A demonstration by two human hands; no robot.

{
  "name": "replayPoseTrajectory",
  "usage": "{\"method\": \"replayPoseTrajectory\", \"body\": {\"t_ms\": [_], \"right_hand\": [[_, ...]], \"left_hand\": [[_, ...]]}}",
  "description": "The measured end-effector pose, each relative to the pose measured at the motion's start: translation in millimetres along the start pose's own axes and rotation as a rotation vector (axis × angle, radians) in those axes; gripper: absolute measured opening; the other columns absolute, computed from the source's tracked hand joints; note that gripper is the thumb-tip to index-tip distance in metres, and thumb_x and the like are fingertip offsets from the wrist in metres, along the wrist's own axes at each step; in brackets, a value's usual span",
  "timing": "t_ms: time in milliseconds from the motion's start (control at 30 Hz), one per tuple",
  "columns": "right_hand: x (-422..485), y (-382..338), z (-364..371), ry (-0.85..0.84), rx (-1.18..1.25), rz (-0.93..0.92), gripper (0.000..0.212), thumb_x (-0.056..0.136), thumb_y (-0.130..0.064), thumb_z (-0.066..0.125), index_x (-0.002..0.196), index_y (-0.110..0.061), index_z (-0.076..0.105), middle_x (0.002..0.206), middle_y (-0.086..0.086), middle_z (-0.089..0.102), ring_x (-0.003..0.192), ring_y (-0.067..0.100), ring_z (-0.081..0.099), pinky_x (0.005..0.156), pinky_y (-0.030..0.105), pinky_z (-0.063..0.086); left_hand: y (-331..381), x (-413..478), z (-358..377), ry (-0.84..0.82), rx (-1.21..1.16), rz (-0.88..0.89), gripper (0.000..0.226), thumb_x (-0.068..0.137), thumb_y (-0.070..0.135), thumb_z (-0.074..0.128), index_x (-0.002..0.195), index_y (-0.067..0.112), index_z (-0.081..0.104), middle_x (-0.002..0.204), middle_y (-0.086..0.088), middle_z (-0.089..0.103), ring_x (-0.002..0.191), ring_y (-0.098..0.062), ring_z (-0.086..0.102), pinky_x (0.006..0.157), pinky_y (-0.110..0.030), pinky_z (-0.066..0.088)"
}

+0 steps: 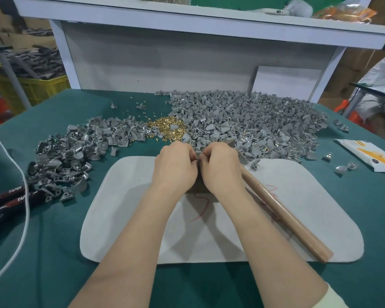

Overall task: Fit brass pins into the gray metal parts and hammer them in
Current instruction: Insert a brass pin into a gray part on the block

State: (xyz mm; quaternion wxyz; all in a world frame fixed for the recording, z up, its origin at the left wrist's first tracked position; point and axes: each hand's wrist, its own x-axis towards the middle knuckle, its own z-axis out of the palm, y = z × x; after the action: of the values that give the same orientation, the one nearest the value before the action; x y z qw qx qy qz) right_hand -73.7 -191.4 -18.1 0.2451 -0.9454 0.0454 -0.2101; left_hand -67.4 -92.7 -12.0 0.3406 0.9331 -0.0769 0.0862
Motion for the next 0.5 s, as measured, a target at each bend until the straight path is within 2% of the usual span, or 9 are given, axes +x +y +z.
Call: {"method": "replayPoseTrajectory", "body": {"t_ms": [100, 200, 300, 433, 500], "right_hand": [[0.6, -1.9, 1.4, 0.015, -0.05, -0.016, 0.012, 0.088, -0.01, 0.051, 0.086, -0.004, 0.062, 0.097, 0.013, 0.06, 0.091, 0.03, 0.055, 0.059, 0.025, 0.018], [0.8, -3.4, 1.7, 0.013, -0.078, -0.031, 0.014, 0.089, -0.009, 0.05, 0.094, -0.005, 0.063, 0.104, 0.012, 0.059, 0.096, 0.029, 0.055, 0.06, 0.023, 0.017], [0.9, -2.2, -0.8, -0.003, -0.039, -0.023, 0.015, 0.089, -0.01, 0.051, 0.094, -0.005, 0.064, 0.104, 0.013, 0.06, 0.096, 0.029, 0.055, 0.066, 0.026, 0.027], [1.8, -0.6, -6.7, -0.048, 0.1, 0.023, 0.013, 0.09, -0.014, 0.054, 0.089, -0.008, 0.065, 0.101, 0.012, 0.063, 0.097, 0.029, 0.056, 0.084, 0.033, 0.042], [2.5, 0.2, -8.1, -0.061, 0.131, 0.041, 0.013, 0.09, -0.015, 0.055, 0.087, -0.008, 0.067, 0.098, 0.011, 0.065, 0.095, 0.028, 0.058, 0.084, 0.035, 0.045]], "left_hand": [[0.0, 0.2, 0.2, 0.01, 0.012, -0.002, 0.009, 0.087, 0.018, 0.06, 0.086, 0.017, 0.068, 0.1, -0.01, 0.065, 0.099, -0.031, 0.058, 0.085, -0.04, 0.05], [0.2, 0.0, 0.3, 0.015, 0.029, 0.011, 0.01, 0.086, 0.018, 0.06, 0.088, 0.016, 0.069, 0.101, -0.01, 0.064, 0.099, -0.031, 0.057, 0.083, -0.039, 0.049], [0.8, 0.1, 0.0, 0.009, 0.023, 0.007, 0.01, 0.087, 0.019, 0.059, 0.087, 0.017, 0.069, 0.1, -0.009, 0.065, 0.098, -0.031, 0.058, 0.083, -0.04, 0.05], [1.5, -0.7, -0.7, 0.008, 0.018, -0.001, 0.01, 0.085, 0.016, 0.058, 0.082, 0.02, 0.067, 0.096, -0.008, 0.066, 0.096, -0.031, 0.059, 0.084, -0.041, 0.051], [1.5, -0.8, -0.7, 0.007, 0.018, -0.002, 0.011, 0.085, 0.015, 0.058, 0.081, 0.02, 0.066, 0.095, -0.008, 0.067, 0.096, -0.031, 0.059, 0.084, -0.041, 0.051]]}}
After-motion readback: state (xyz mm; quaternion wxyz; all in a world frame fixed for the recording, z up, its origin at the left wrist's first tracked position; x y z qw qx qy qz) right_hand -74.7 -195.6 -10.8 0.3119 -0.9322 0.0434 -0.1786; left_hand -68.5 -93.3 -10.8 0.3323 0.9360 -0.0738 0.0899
